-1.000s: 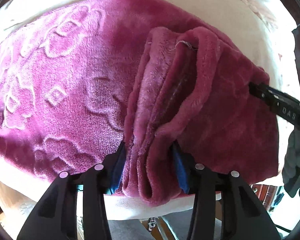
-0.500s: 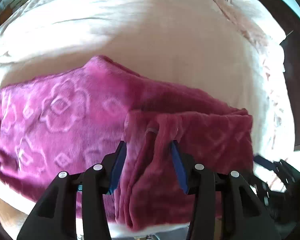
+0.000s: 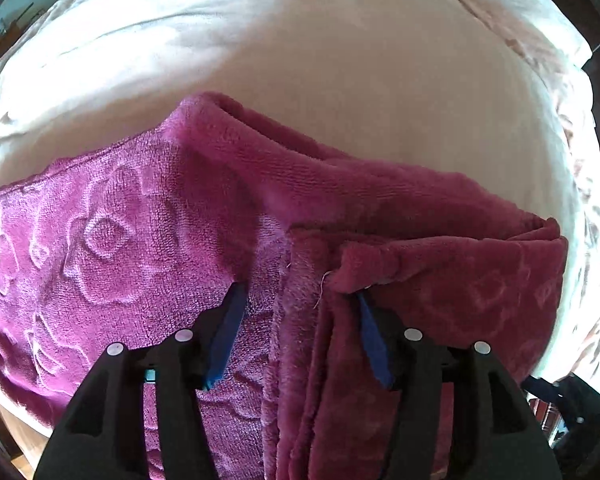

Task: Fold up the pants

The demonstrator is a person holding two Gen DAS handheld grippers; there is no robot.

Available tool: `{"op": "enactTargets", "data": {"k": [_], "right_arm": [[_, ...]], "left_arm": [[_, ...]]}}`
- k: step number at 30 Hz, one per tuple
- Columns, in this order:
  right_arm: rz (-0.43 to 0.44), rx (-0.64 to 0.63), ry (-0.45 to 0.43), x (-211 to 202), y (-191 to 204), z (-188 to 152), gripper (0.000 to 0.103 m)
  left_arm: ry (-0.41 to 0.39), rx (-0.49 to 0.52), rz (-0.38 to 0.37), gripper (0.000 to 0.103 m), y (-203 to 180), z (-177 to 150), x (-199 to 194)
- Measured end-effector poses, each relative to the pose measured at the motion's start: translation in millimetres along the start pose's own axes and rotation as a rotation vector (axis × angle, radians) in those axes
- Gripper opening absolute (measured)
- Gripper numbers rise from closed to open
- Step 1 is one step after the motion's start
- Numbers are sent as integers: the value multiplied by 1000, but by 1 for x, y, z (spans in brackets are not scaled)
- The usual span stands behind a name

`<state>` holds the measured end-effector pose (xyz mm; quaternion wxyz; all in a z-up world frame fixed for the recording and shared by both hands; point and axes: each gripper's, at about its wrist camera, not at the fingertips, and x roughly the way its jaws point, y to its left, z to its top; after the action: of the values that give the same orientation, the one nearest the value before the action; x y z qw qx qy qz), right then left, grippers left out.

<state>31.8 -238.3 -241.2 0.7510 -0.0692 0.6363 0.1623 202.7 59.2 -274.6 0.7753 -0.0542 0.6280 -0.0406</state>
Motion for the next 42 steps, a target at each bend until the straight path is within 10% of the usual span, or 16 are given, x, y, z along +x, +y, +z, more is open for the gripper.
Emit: {"op": "enactTargets", "data": {"k": [9,35,42], "right_arm": [[18,23,22,-17,1,1,59],[125,-202,-46,-28,164,107,59],[98,-168,-3,-8,188,122,59]], "left_arm": [[-18,-27,-32,60,33,-16,-39],[-144,-765,95,62,349,-143,-141],[-116,-858,3,73,395,-159,-118]]}}
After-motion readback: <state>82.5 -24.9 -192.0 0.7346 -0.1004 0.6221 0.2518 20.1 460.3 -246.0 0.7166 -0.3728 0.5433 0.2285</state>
